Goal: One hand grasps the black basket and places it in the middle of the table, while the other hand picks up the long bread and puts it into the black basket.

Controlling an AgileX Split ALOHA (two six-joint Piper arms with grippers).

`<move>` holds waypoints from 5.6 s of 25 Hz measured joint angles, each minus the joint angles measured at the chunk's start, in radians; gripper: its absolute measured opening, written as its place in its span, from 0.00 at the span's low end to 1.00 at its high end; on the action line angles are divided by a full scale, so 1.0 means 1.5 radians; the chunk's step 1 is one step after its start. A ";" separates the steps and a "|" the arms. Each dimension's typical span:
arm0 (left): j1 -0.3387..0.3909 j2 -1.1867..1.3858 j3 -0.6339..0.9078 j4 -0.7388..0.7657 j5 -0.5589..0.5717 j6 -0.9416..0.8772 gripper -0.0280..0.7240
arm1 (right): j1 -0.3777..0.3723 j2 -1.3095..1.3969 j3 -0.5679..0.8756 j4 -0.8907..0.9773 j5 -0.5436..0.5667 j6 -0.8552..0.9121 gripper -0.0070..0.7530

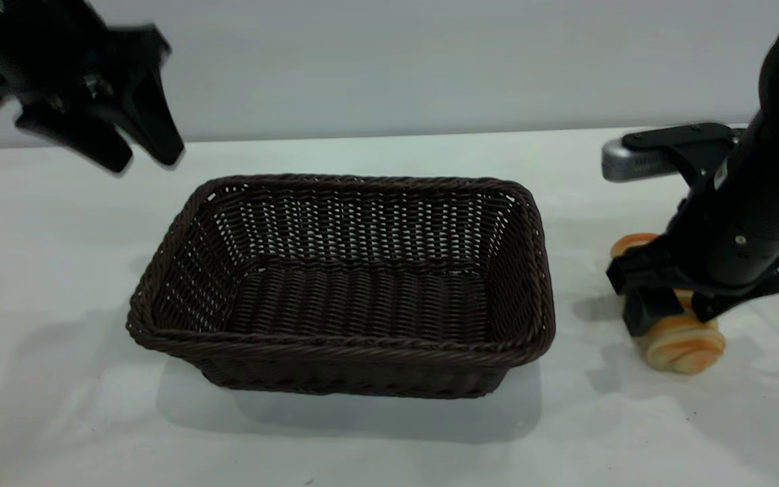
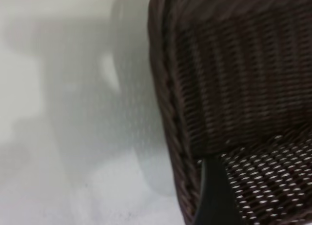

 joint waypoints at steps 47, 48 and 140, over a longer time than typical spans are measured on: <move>0.000 -0.104 0.000 -0.011 -0.015 -0.001 0.76 | 0.239 -0.152 -0.046 -0.001 -0.016 -0.019 0.09; 0.000 -0.114 0.000 -0.011 -0.017 -0.001 0.76 | 0.239 -0.143 -0.046 -0.001 -0.019 -0.021 0.12; 0.000 -1.027 0.493 0.123 0.268 -0.042 0.76 | 0.251 -1.316 0.274 -0.123 0.677 0.089 0.32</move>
